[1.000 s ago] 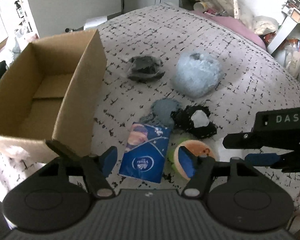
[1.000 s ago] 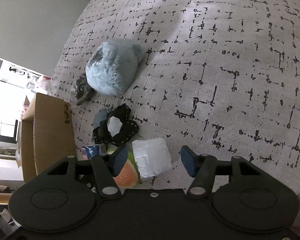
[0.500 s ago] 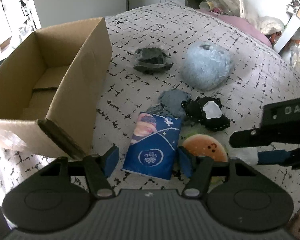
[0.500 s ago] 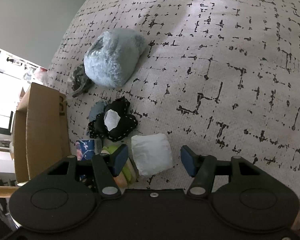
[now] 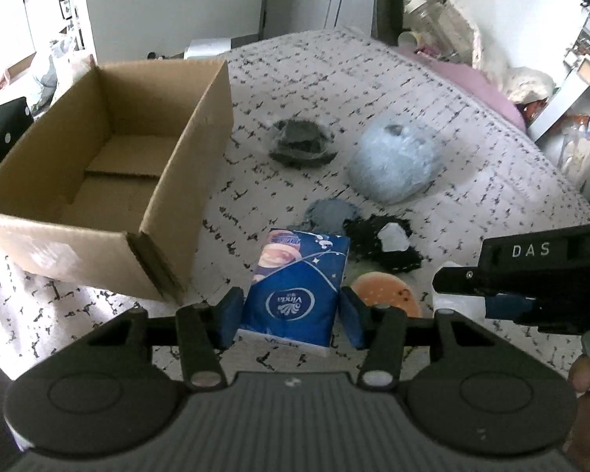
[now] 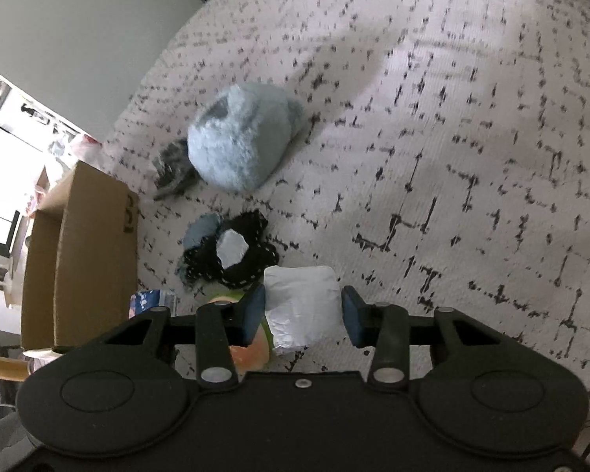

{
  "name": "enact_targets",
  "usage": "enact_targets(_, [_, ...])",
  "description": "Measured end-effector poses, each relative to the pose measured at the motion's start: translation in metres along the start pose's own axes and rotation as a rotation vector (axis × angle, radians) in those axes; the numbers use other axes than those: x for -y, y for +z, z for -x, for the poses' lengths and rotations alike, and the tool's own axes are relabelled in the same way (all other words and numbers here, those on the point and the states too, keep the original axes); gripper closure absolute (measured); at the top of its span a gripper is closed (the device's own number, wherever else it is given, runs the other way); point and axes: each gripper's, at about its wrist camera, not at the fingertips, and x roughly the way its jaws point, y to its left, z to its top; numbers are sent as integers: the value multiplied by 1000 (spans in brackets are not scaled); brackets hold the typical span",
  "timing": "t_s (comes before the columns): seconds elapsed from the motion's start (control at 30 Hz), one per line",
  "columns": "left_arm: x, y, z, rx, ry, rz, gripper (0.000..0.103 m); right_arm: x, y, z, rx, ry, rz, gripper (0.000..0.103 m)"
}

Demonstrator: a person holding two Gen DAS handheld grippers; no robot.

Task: Organize soft objects
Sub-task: 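Grasp and lift the tissue pack with left tool while right tool lifts the white cloth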

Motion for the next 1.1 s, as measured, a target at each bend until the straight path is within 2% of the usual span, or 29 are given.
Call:
enact_targets(0.7, [-2, 28, 65, 125, 23, -1, 52, -22, -7, 56, 255, 220, 115, 62])
enact_targets(0.9, [-8, 35, 77, 158, 35, 1, 52, -34, -9, 70, 328, 252, 172, 62])
enact_targets(1.1, [-23, 45, 85, 180, 54, 19, 52, -50, -8, 76, 364, 290, 213, 62])
